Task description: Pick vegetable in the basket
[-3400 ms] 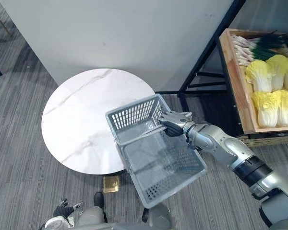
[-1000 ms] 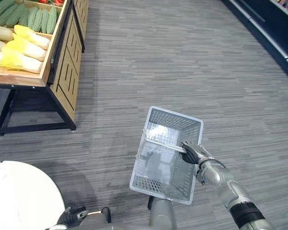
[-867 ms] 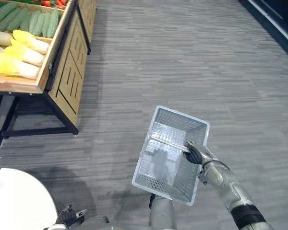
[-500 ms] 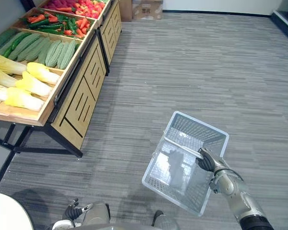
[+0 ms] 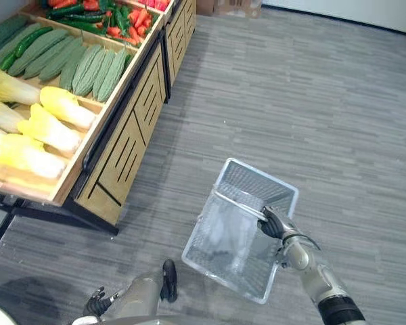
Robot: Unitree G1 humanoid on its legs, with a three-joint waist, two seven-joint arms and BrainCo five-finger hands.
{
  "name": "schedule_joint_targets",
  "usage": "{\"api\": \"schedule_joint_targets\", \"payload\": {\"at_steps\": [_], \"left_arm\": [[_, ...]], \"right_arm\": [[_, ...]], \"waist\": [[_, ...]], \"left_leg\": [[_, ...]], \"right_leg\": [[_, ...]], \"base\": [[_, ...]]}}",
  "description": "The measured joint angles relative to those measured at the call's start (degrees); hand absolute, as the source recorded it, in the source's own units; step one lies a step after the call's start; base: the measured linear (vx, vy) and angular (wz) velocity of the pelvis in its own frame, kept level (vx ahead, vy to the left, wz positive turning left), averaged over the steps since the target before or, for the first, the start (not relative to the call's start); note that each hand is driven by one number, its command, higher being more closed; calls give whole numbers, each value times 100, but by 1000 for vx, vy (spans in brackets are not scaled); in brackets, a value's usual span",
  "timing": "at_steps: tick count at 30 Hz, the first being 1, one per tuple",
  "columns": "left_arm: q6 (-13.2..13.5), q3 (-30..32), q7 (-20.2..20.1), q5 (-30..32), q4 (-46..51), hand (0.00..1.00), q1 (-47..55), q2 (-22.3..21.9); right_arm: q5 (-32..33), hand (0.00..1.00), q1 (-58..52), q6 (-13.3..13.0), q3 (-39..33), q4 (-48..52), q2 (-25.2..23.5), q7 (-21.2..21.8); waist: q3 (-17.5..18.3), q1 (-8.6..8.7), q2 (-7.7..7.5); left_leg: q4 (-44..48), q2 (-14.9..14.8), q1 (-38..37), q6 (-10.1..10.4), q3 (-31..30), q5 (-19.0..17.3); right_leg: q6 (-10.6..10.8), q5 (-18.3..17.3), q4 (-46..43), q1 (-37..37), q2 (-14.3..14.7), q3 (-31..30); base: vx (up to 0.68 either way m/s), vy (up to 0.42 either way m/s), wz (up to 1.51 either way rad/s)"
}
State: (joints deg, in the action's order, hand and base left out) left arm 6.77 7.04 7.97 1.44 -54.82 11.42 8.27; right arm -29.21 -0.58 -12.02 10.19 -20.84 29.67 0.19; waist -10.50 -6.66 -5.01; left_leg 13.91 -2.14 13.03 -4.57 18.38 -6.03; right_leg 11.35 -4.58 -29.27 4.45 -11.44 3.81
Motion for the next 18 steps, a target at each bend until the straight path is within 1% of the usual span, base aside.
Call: {"api": "schedule_joint_targets", "payload": {"at_steps": [1,2,3,4,5,6,7,8,9,10,11,12,14,15,16,17,18], "left_arm": [[-26,-10,10,-1,7,0,60,99],[-54,-37,13,-1,8,0,70,140],[-87,-96,19,-4,23,0,62,212],[-102,-112,22,-4,29,0,52,229],[-112,-142,33,-13,89,0,54,219],[-110,-168,40,-17,136,0,67,209],[-110,-167,47,-28,163,0,67,210],[-110,-150,61,-59,237,0,46,218],[-107,-67,64,-72,249,0,-13,208],[-108,-26,64,-75,250,0,-36,203],[-107,23,65,-79,262,0,-69,196],[-108,60,66,-96,300,0,-99,182],[-103,208,70,-132,361,0,-130,186],[-102,304,78,-133,363,0,-148,200],[-99,392,82,-134,362,0,-130,222],[-92,407,81,-135,363,0,-128,257],[-107,393,72,-143,280,0,-244,200]], "right_arm": [[-3,100,-11,8,132,-58,-203,4],[-4,100,-35,11,196,-79,-285,9],[-27,100,-17,13,188,-117,-368,-49],[-66,100,16,-1,190,-129,-323,-32],[-159,100,20,-1,166,-158,-266,-34],[-178,100,7,9,99,-167,-268,-87],[-178,100,-7,10,96,-172,-263,-84],[-175,100,-73,9,78,-192,-266,-86],[-176,100,-100,11,65,-295,-266,-66],[-177,100,-109,16,58,-356,-268,-54],[-177,100,-124,19,28,-454,-269,-46],[-178,100,-165,59,-54,-569,-266,-33],[-178,100,-184,132,-230,-705,-265,-34],[-177,100,-222,157,-384,-713,-264,-32],[-175,100,-279,169,-486,-706,-267,-34],[-174,100,-326,162,-536,-698,-263,-34],[-172,100,-348,248,-781,-778,-233,-45]], "waist": [[-9,21,-150],[-8,30,-206],[-7,57,-274],[-10,76,-270],[-40,147,-221],[-72,202,-138],[-69,222,-136],[-58,261,-139],[-61,337,-119],[-62,346,-111],[-73,359,-92],[-89,357,-53],[-125,332,4],[-134,331,1],[-119,321,-38],[-91,322,-137],[-187,336,42]], "left_leg": [[-273,125,-351,-23,-23,-20],[-352,164,-502,-44,-64,-52],[-392,218,-743,-116,-210,-141],[-395,230,-876,-131,-303,-204],[-465,237,-1189,-147,-520,-292],[-618,235,-1520,-141,-766,-345],[-687,222,-1658,-139,-865,-363],[-765,196,-1835,-100,-1157,-410],[-709,126,-1911,-25,-1494,-460],[-686,95,-1944,15,-1667,-494],[-607,37,-1963,96,-1928,-579],[-480,-73,-1978,199,-2243,-739],[-182,-248,-1936,420,-2731,-1051],[49,-372,-1908,594,-3097,-1314],[266,-448,-1820,762,-3426,-1587],[398,-456,-1782,835,-3615,-1741],[663,-638,-1690,947,-3997,-1879]], "right_leg": [[524,647,-1100,-509,-82,-284],[566,1069,-1594,-730,-66,-407],[540,1130,-2631,-1180,-38,-430],[511,1058,-3007,-1358,-26,-397],[295,764,-3452,-1575,62,-232],[-169,439,-3471,-1776,75,51],[-316,268,-3364,-1875,60,187],[-574,-27,-2845,-2076,27,460],[-758,-167,-2017,-2182,28,651],[-763,-170,-1561,-2217,45,661],[-749,-159,-889,-2259,84,585],[-701,-121,17,-2285,170,289],[-598,-13,1151,-2260,221,-240],[-488,55,1667,-2196,197,-542],[-447,52,2071,-2065,108,-770],[-330,114,2199,-1964,33,-877],[4,484,1676,-1946,238,-690]], "base": [[288,93,6],[370,95,27],[266,40,36],[350,27,66],[356,-3,91],[365,-15,98],[435,-75,110],[427,-128,132],[454,-159,140],[420,-200,137],[472,-258,127],[461,-284,142],[467,-373,143],[583,-561,163],[504,-538,164],[467,-584,173],[402,-563,172]]}}
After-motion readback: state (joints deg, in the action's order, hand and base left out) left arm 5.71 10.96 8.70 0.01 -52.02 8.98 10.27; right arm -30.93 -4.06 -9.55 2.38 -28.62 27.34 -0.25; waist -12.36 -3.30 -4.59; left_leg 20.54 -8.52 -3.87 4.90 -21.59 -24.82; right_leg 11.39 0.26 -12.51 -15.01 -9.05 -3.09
